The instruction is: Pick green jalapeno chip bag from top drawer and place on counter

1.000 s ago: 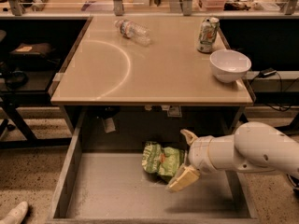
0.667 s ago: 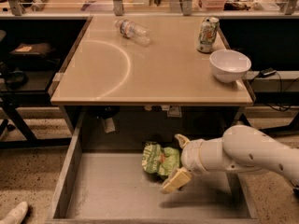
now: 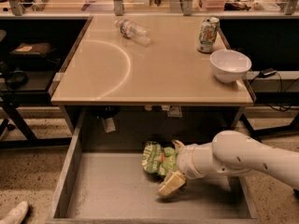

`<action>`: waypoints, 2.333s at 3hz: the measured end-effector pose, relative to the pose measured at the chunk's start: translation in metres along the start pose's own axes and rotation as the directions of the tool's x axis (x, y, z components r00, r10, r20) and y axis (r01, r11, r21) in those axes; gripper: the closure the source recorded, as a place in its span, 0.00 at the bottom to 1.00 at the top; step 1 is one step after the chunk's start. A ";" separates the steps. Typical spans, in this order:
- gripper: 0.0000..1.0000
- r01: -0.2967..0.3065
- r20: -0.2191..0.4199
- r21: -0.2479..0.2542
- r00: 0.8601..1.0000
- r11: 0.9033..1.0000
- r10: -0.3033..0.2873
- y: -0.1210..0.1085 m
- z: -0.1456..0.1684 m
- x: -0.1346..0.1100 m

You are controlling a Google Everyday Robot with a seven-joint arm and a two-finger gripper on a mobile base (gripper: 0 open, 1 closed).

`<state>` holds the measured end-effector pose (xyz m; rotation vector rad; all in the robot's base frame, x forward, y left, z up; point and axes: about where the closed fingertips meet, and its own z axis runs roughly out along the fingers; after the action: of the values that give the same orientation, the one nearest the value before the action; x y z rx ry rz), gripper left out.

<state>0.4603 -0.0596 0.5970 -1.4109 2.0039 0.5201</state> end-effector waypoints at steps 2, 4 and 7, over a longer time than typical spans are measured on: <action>0.43 0.000 0.000 0.000 1.000 1.000 0.000 0.000 0.000 0.000; 0.88 0.009 0.023 -0.014 1.000 1.000 -0.009 -0.001 -0.004 -0.008; 1.00 0.169 0.123 0.133 0.975 0.977 -0.185 -0.030 -0.138 -0.085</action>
Offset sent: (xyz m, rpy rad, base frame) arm 0.0002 0.0003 0.0001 0.0001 -0.0004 0.0000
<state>0.4721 -0.0992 0.7569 -1.4237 1.7531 0.3956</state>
